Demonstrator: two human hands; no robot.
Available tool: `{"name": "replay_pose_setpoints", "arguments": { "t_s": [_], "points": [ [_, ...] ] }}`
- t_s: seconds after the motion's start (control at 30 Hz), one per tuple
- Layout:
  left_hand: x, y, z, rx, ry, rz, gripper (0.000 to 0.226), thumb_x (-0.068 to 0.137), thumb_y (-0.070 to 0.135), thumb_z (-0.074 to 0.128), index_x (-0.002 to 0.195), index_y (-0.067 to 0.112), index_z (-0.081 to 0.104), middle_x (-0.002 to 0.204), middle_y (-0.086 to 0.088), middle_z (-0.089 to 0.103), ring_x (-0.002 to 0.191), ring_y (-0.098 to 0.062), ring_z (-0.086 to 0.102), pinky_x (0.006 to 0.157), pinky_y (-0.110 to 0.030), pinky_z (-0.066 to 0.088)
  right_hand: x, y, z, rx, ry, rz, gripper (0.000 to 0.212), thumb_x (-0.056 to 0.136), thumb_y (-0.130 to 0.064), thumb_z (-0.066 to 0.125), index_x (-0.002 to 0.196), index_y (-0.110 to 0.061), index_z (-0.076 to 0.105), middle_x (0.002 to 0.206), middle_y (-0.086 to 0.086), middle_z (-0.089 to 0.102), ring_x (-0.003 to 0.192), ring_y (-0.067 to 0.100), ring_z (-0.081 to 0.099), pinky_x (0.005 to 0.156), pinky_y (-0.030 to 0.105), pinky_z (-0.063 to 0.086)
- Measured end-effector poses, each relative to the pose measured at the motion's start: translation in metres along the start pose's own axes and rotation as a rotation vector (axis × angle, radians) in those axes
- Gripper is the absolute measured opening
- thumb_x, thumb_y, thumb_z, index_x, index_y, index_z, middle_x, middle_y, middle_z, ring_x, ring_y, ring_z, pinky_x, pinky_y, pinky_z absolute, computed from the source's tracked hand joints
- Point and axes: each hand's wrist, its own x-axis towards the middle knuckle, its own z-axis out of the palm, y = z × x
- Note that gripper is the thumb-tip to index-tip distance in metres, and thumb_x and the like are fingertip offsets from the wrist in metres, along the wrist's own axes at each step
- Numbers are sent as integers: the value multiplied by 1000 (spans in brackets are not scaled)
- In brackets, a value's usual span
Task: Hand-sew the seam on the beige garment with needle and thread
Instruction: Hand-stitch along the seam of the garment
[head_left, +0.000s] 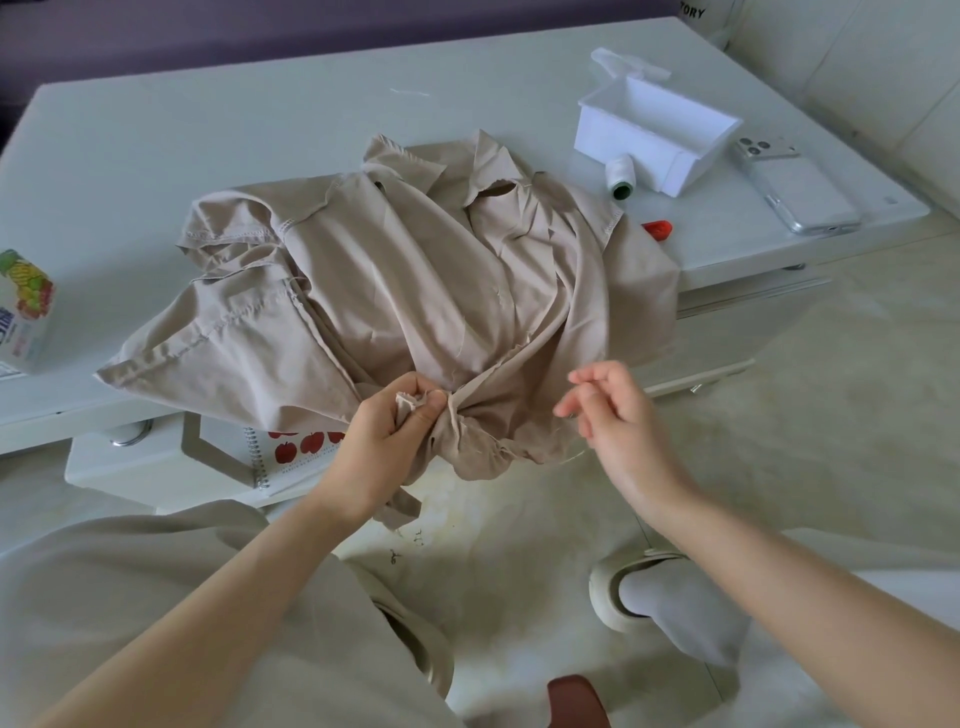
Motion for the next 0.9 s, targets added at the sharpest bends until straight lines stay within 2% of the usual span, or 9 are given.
{"name": "replay_pose_setpoints", "arguments": {
  "t_s": [0.17,0.27,0.33,0.37,0.43,0.47,0.6,0.73,0.9],
  "points": [
    [-1,3,-2,40,12,16,23,96,18,51,80,6,61,70,-22,60,62,-16,52,61,-20,44,-10,-30,41,159,-102,15,20,98,-8,43,87,-23,50,81,-8,69,66,4,62,58,16,45],
    [-2,3,-4,51,-4,26,23,96,21,52,83,6,63,77,-32,59,60,-33,50,61,-37,48,-13,-35,57,41,-103,70,20,96,-13,45,86,-28,52,82,-13,67,73,7,64,65,29,51],
    [-3,3,-6,59,-3,24,22,96,22,53,84,8,64,77,-30,60,62,-36,52,62,-41,50,-14,-37,60,-108,-119,79,17,95,-18,46,87,-30,54,82,-13,65,81,13,64,73,34,52],
    [-3,4,-6,53,5,29,21,95,20,53,83,8,65,77,-25,63,63,-30,54,63,-35,50,-14,-37,60,-153,-136,89,17,95,-19,46,87,-31,55,78,-13,64,79,12,63,70,29,50],
    [-4,6,-6,28,29,48,17,94,16,55,84,6,65,75,-14,66,66,-10,59,65,-19,49,-13,-36,56,-162,-180,98,22,95,-18,47,80,-33,54,64,-14,58,66,5,57,60,21,41],
    [-4,7,-6,12,43,54,16,93,15,56,85,4,65,74,-10,66,67,-7,59,66,-15,48,-13,-35,54,-147,-201,100,24,95,-17,47,77,-32,54,58,-14,55,60,3,53,58,19,38],
    [-5,10,-6,-48,65,65,15,91,13,59,86,0,63,74,-4,65,70,-6,60,68,-15,49,-14,-36,45,-81,-281,126,24,96,-10,44,80,-24,55,43,-17,52,39,3,46,44,20,42],
    [-5,13,-5,-65,74,77,13,92,11,57,82,3,61,69,3,63,65,0,59,65,-12,48,-15,-38,41,32,-306,151,24,96,-5,44,81,-18,58,55,-6,54,45,5,51,44,24,50],
    [-5,13,-8,-60,80,89,15,91,13,59,84,1,64,73,-4,65,68,-5,61,67,-15,50,-13,-35,35,89,-382,153,26,96,-2,46,78,-15,59,65,1,59,50,6,55,50,26,52]
  ]
}}
